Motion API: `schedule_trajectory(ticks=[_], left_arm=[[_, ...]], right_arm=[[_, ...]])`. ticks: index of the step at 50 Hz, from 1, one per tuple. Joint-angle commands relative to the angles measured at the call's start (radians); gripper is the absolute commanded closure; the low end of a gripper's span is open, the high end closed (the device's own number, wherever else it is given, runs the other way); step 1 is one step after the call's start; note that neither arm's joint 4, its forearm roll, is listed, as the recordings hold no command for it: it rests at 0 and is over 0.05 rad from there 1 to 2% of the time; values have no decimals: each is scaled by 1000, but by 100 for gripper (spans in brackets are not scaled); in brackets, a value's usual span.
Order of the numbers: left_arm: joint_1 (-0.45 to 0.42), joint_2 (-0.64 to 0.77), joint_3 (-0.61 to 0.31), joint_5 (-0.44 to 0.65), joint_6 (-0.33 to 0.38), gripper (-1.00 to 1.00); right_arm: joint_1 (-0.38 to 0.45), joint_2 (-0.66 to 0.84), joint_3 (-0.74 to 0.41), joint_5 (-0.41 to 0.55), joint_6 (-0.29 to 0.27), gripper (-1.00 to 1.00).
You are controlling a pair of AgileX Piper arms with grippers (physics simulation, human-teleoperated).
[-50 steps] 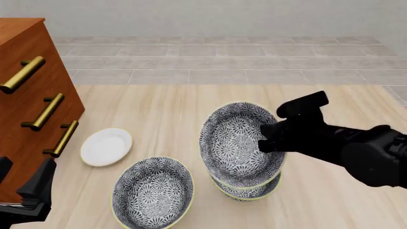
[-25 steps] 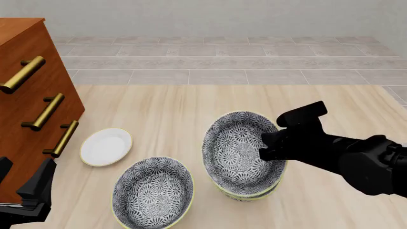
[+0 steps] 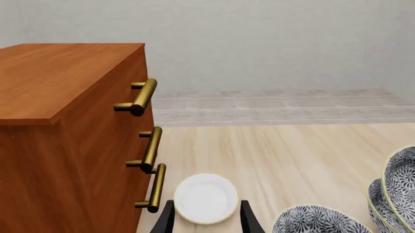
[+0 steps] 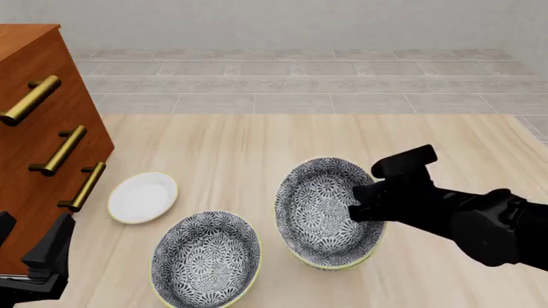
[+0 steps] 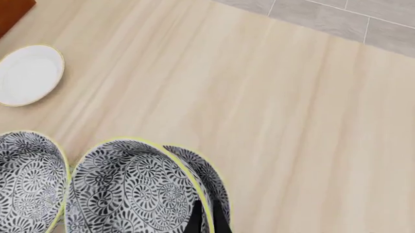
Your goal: Stack the bowl at the front on the bowl in the middle.
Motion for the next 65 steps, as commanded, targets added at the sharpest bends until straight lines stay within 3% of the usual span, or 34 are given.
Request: schedule_trajectory(ticks=[1, 8, 9, 34, 51, 65], left_arm=[[-1, -10, 0, 11, -1, -100], [-3, -10, 0, 9, 0, -100], [-2, -8, 0, 7, 0, -100], [-5, -23, 0, 14, 2, -100], [-3, -44, 0, 35, 2, -100], [-7, -46, 0, 37, 2, -100]], right_arm=[[-2, 4, 0, -10, 8, 100], [5, 4, 2, -12, 13, 100], [5, 3, 2, -12, 11, -100], [13, -71, -4, 34, 2, -100], [-11, -363, -63, 225, -43, -100], [-43, -618, -71, 320, -80, -100]])
